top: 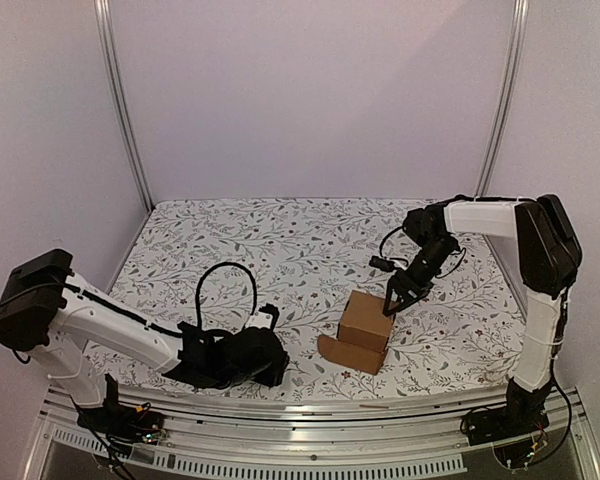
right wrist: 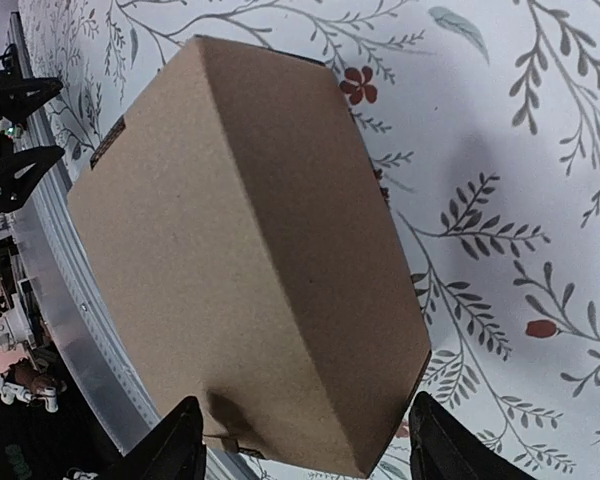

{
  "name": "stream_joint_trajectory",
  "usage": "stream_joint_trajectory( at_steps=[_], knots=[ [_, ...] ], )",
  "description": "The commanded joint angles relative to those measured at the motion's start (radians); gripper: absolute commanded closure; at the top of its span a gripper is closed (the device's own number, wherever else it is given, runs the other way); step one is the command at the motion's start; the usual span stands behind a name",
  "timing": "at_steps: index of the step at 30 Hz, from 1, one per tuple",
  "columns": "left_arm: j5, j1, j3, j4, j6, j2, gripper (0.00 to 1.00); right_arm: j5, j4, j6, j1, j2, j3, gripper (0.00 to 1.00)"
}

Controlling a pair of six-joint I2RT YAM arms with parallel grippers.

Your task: Fold the paper box

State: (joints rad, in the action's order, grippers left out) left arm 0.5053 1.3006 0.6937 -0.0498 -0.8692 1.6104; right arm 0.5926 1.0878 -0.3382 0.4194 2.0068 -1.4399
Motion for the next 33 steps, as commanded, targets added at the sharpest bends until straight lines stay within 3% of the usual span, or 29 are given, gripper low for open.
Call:
stream_joint_trajectory(
  at_steps=[1,6,10,15,23,28,33],
  knots=[
    [-0.059,0.016,-0.005,0.18,0.03,0.029,0.36,0.065,0.116,-0.036,0.015,-0.099,0.031,0.3],
    [-0.118,-0.004,-0.044,0.345,0.066,0.055,0.35,0.08,0.22,-0.145,0.015,-0.159,-0.005,0.27],
    [-0.181,-0.031,-0.034,0.375,0.047,0.09,0.36,-0.013,0.204,-0.24,0.017,-0.217,0.012,0.27],
    [-0.26,-0.089,-0.055,0.425,-0.039,0.136,0.39,-0.201,0.047,-0.392,0.078,-0.335,0.106,0.25],
    [-0.378,-0.152,-0.083,0.584,-0.086,0.216,0.45,-0.306,-0.159,-0.584,0.209,-0.452,0.263,0.23],
    [-0.439,-0.168,-0.054,0.587,-0.093,0.251,0.53,-0.432,-0.225,-0.743,0.293,-0.468,0.365,0.19],
    [-0.485,-0.186,-0.024,0.54,-0.106,0.271,0.56,-0.512,-0.352,-0.761,0.359,-0.498,0.461,0.18]
  ],
)
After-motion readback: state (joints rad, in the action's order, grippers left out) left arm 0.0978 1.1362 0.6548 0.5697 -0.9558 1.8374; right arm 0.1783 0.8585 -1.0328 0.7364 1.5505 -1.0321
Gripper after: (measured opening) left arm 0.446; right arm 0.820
